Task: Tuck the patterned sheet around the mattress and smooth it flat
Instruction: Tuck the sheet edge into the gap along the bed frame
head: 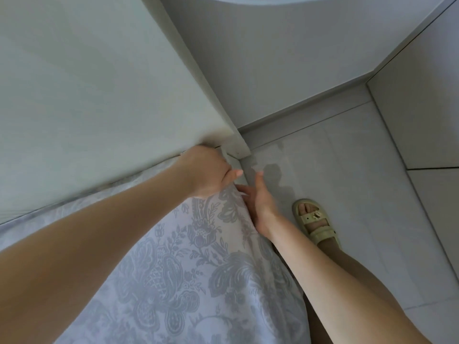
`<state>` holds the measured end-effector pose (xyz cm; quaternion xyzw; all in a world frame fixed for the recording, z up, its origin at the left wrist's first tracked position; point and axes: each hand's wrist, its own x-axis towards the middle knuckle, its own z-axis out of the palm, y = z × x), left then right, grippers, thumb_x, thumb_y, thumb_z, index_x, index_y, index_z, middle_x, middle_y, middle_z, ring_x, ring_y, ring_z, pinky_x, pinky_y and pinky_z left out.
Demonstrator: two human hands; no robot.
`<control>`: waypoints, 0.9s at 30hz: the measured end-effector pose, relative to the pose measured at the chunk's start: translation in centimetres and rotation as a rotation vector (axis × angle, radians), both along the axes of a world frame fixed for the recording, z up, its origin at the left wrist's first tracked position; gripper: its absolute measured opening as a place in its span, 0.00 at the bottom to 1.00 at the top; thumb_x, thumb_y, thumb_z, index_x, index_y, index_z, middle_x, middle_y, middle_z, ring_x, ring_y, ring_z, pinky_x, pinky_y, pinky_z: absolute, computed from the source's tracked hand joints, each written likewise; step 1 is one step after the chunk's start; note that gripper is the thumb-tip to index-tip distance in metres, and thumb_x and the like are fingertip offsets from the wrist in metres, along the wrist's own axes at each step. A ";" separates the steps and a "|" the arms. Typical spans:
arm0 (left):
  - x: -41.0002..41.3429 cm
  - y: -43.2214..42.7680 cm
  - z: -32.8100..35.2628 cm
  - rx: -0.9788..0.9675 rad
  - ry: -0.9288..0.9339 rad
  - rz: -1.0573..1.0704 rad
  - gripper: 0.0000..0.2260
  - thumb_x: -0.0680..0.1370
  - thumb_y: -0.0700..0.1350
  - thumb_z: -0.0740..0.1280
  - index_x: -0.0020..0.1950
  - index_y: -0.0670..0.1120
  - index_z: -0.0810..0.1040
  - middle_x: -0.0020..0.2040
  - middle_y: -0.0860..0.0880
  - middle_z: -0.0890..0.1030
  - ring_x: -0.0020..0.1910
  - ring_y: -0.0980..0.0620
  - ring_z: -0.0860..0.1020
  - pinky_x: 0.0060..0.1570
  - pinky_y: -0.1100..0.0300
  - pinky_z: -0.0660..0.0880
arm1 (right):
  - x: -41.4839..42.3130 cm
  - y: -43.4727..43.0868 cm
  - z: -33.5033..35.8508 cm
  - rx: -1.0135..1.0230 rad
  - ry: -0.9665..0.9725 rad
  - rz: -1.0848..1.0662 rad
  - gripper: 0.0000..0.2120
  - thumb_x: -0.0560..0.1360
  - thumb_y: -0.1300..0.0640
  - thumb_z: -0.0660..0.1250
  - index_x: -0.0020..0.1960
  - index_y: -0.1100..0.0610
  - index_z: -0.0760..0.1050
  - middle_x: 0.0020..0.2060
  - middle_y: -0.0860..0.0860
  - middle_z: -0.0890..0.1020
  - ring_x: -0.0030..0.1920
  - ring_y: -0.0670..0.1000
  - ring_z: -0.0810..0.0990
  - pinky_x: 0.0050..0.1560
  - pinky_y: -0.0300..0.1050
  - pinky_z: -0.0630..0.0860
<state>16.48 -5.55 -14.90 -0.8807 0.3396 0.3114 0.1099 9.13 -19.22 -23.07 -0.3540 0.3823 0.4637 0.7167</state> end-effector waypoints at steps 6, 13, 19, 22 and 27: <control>0.4 -1.1 -0.9 0.100 0.002 0.079 0.31 0.80 0.58 0.39 0.45 0.46 0.79 0.45 0.46 0.81 0.50 0.44 0.78 0.51 0.53 0.72 | -5.8 -2.5 1.2 -0.125 -0.094 0.074 0.27 0.79 0.37 0.46 0.60 0.53 0.75 0.53 0.52 0.83 0.52 0.51 0.81 0.54 0.48 0.77; -5.2 0.3 2.8 -0.364 -0.360 0.233 0.23 0.81 0.51 0.49 0.43 0.42 0.80 0.42 0.46 0.83 0.47 0.44 0.80 0.68 0.52 0.64 | -5.2 -4.7 3.2 -0.418 -0.259 0.035 0.24 0.82 0.45 0.48 0.61 0.62 0.72 0.51 0.55 0.81 0.55 0.53 0.79 0.58 0.45 0.74; -12.0 -2.5 3.1 -0.354 -0.206 0.224 0.21 0.81 0.50 0.51 0.47 0.44 0.83 0.46 0.50 0.84 0.51 0.48 0.80 0.70 0.56 0.58 | -10.3 -8.7 5.9 -0.372 -0.417 0.123 0.19 0.81 0.45 0.50 0.61 0.54 0.73 0.59 0.52 0.79 0.59 0.46 0.77 0.62 0.40 0.71; -13.1 -4.0 1.1 -0.229 -0.124 0.148 0.26 0.81 0.53 0.46 0.45 0.45 0.84 0.43 0.50 0.84 0.50 0.47 0.80 0.70 0.53 0.60 | -14.3 -9.3 7.0 -0.320 -0.509 0.241 0.24 0.77 0.35 0.52 0.66 0.46 0.70 0.64 0.42 0.75 0.65 0.38 0.71 0.66 0.38 0.65; -11.3 -6.5 -0.8 0.118 0.047 0.031 0.31 0.81 0.55 0.39 0.55 0.45 0.80 0.51 0.49 0.81 0.57 0.46 0.76 0.71 0.50 0.58 | -17.0 -7.5 5.6 -0.265 -0.482 0.298 0.25 0.78 0.41 0.51 0.73 0.46 0.62 0.70 0.38 0.67 0.69 0.35 0.63 0.73 0.43 0.59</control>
